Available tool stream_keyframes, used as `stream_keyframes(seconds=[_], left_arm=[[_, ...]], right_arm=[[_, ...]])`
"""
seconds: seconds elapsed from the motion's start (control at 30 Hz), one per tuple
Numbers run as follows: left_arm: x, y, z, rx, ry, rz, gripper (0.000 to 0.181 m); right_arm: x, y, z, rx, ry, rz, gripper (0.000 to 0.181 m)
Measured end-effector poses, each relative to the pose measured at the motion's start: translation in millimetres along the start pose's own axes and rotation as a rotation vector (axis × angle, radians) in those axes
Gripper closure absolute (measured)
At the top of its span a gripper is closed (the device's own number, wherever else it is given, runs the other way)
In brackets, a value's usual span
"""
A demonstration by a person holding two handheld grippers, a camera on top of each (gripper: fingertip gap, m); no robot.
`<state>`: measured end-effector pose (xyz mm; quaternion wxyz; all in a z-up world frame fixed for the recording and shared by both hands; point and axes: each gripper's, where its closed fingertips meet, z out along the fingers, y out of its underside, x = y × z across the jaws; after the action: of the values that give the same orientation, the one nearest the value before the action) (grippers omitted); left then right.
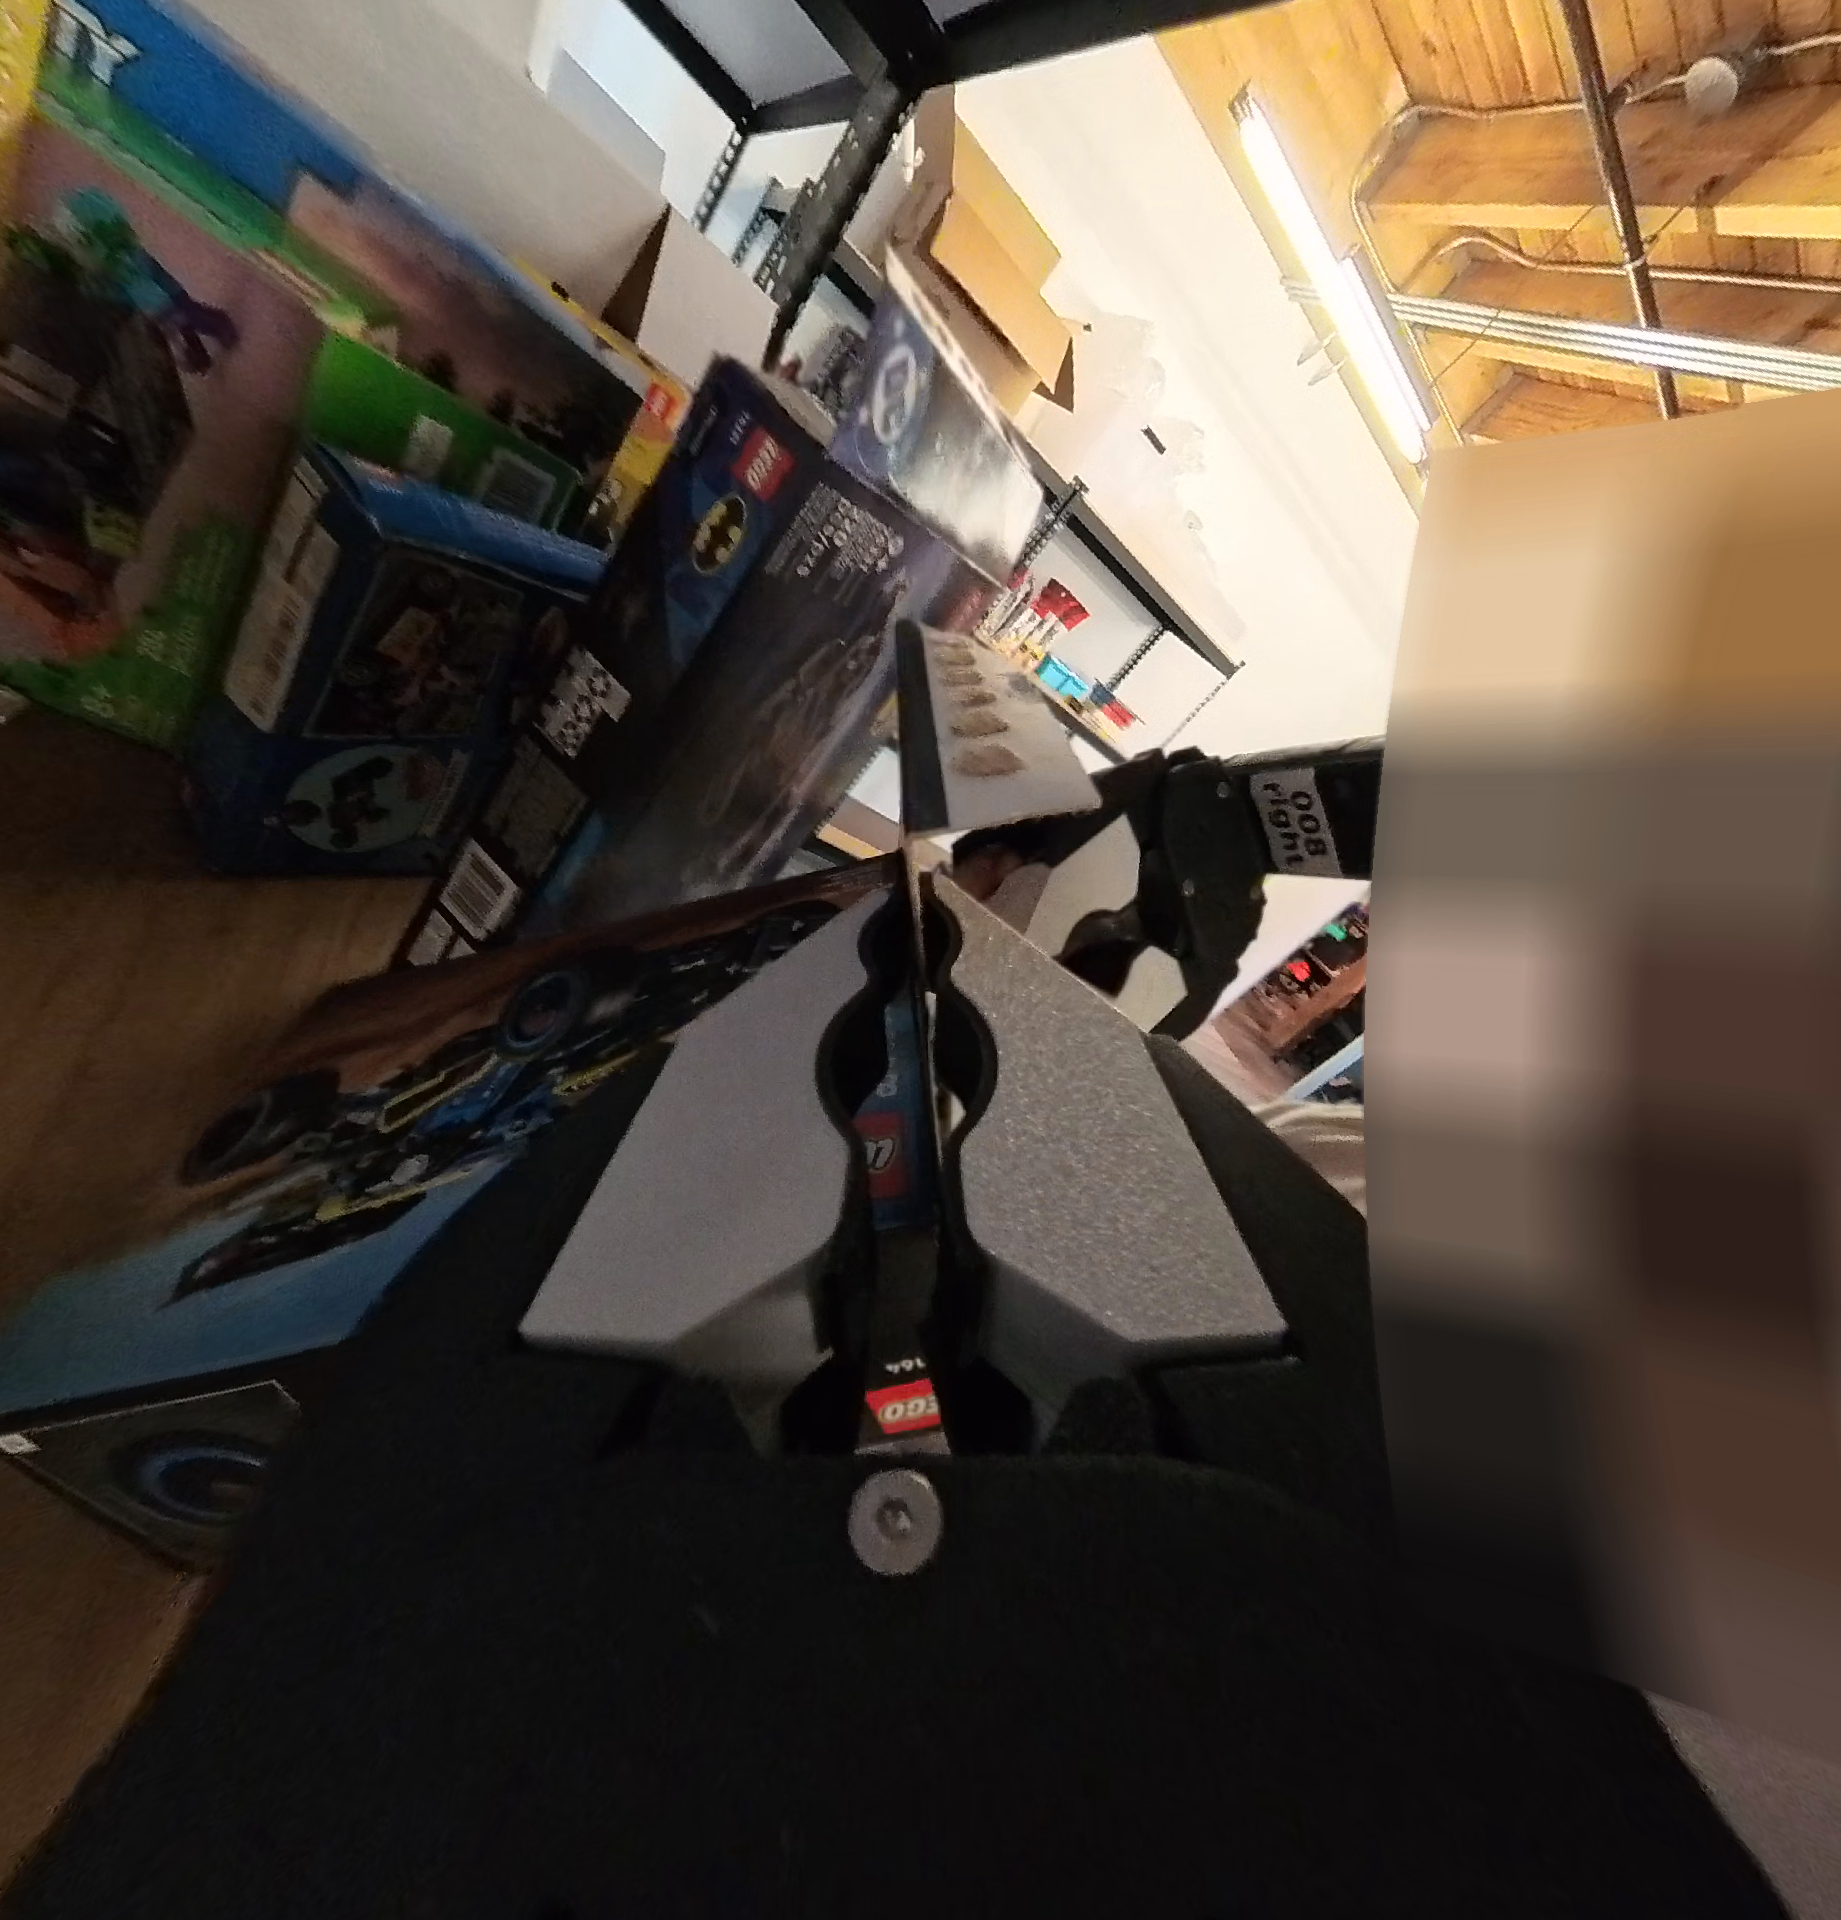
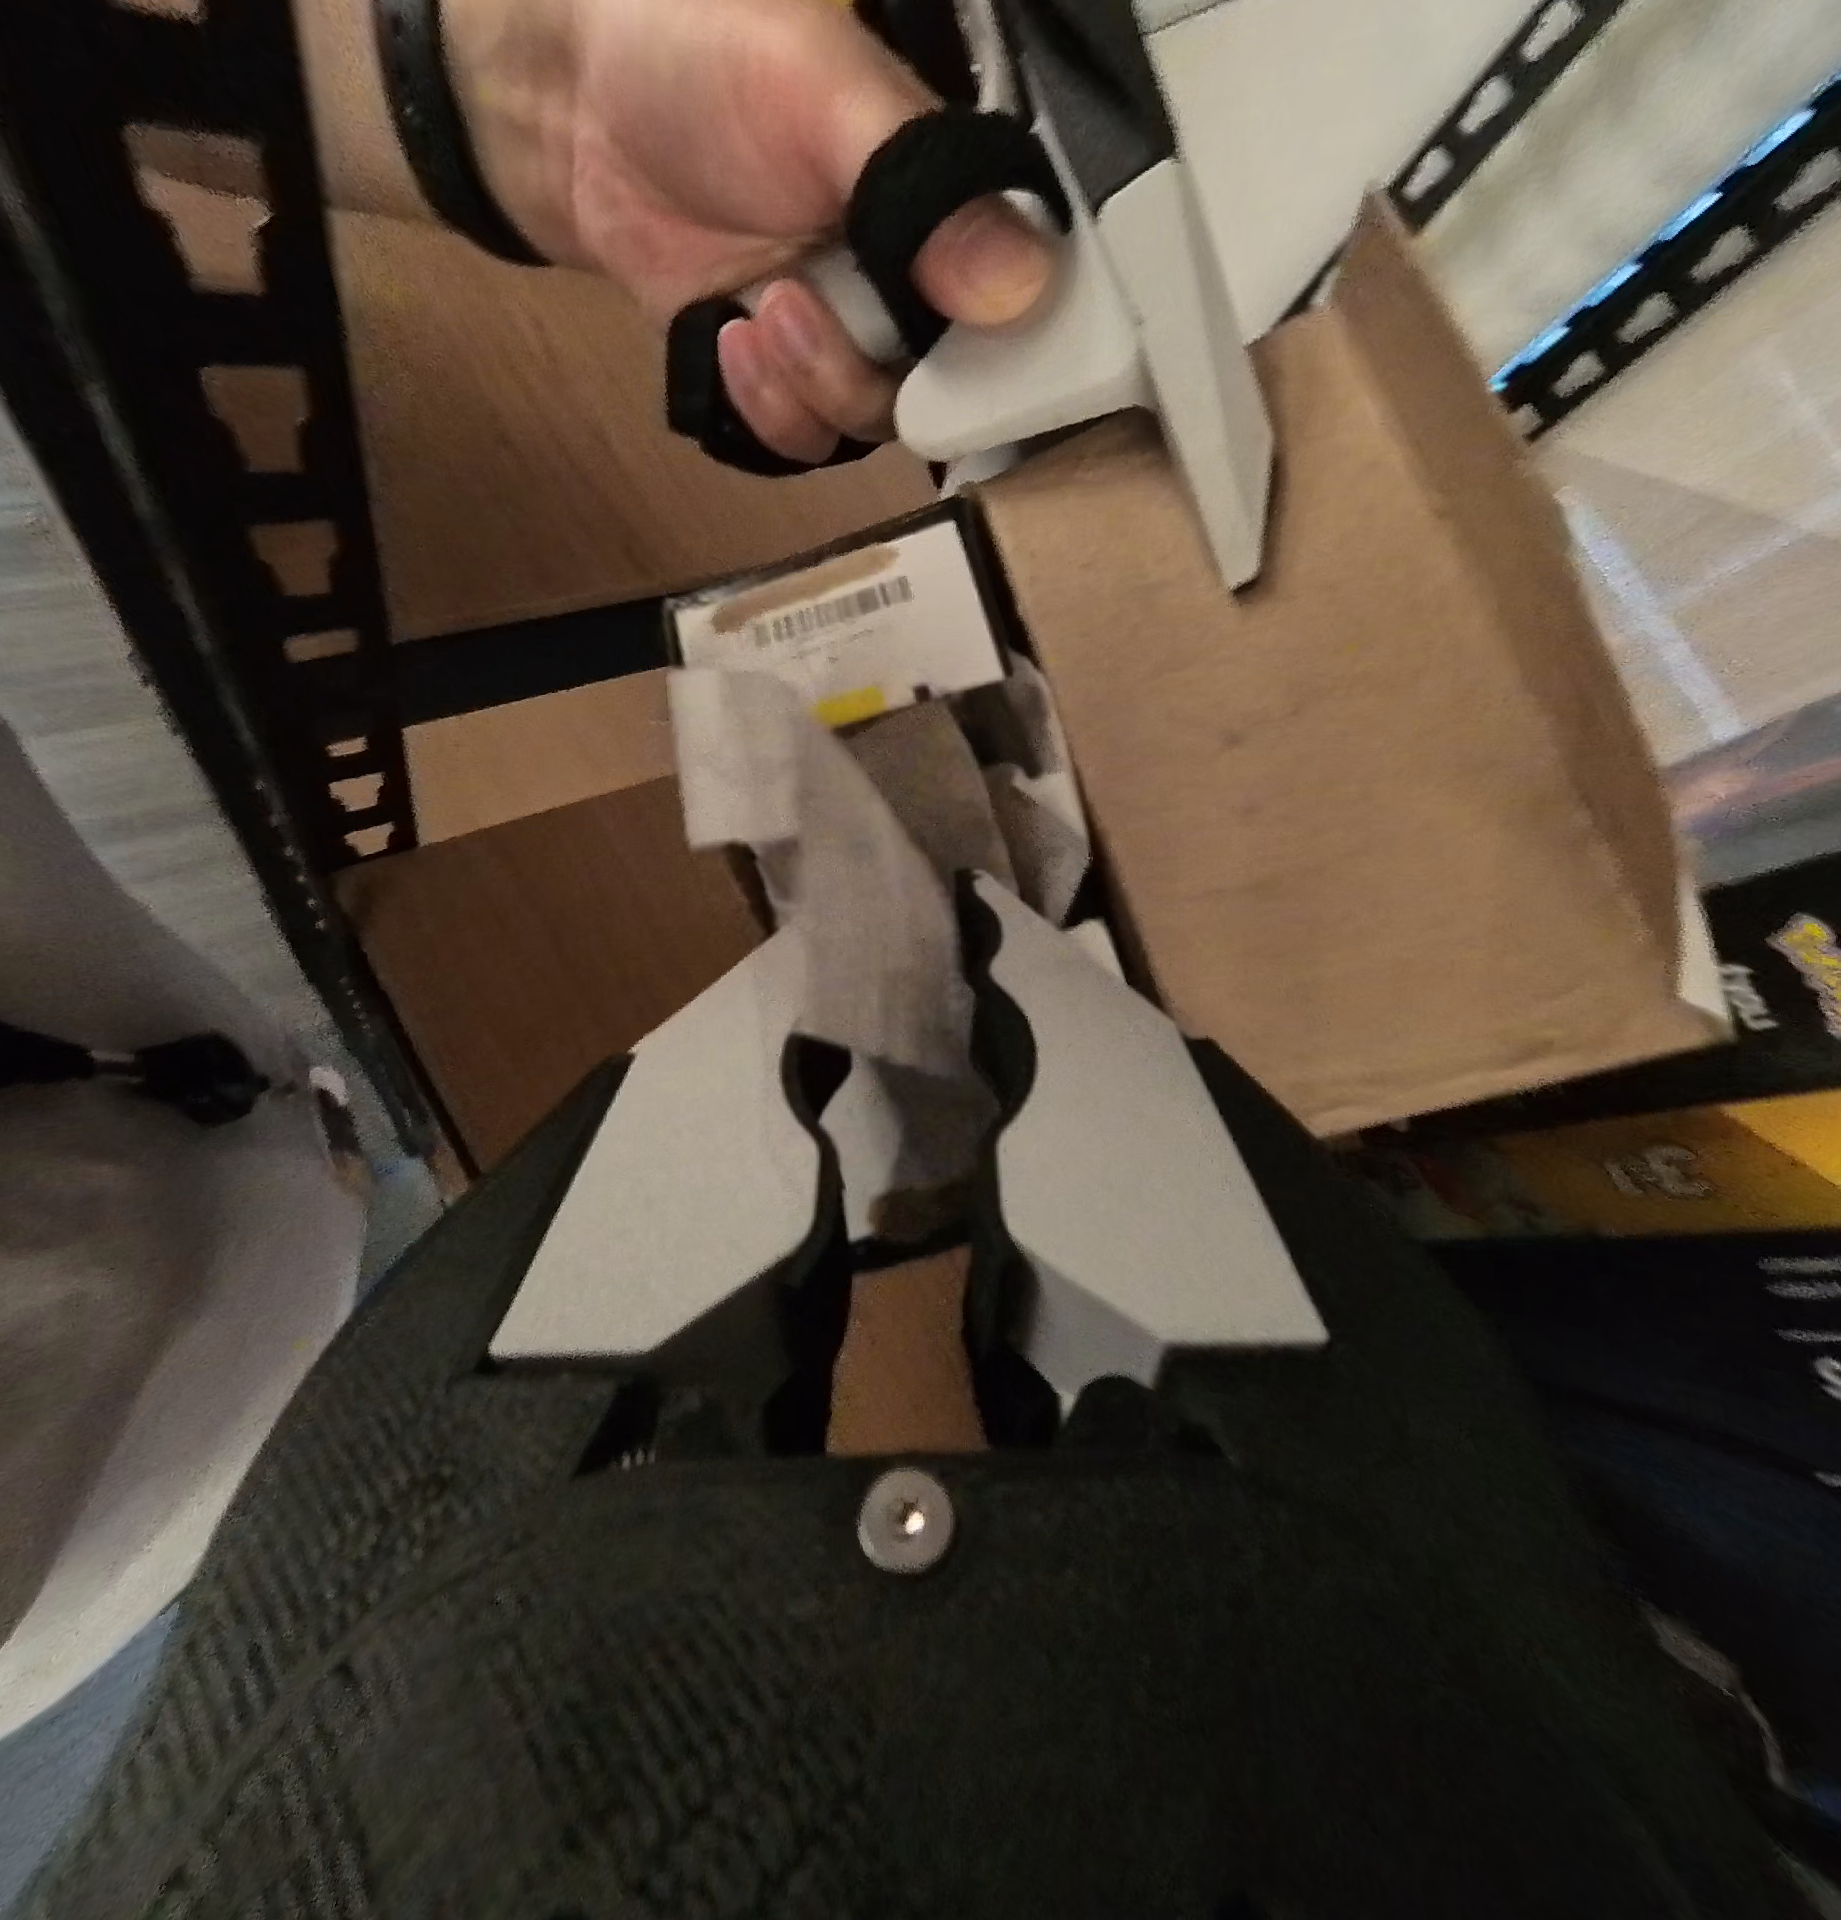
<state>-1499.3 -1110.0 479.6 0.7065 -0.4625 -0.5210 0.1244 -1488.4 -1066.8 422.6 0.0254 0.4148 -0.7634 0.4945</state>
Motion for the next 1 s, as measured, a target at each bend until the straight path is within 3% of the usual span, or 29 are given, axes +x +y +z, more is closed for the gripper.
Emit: stream_keyframes(seconds=[0.27, 0.53, 0.73, 1.0], left_arm=[[-27.7, -40.1, -11.6, 0.126, -0.061, -0.030, 0.181], [-73.0, -76.7, -58.8, 0.278, -0.158, -0.109, 0.181], [-113.3, -96.7, -103.9, 0.390, -0.260, -0.158, 0.181], [-151.8, -129.5, -154.4, 0.504, -0.356, -0.166, 0.181]], right_arm=[[28.5, -6.9, -30.7, 0.086, 0.117, 0.089, 0.151], [71.6, -1.1, -45.5, 0.169, 0.281, 0.260, 0.153], [60.3, 26.9, -39.0, 0.179, 0.295, 0.378, 0.156], [25.5, 71.3, 2.7, 0.092, 0.199, 0.507, 0.156]])
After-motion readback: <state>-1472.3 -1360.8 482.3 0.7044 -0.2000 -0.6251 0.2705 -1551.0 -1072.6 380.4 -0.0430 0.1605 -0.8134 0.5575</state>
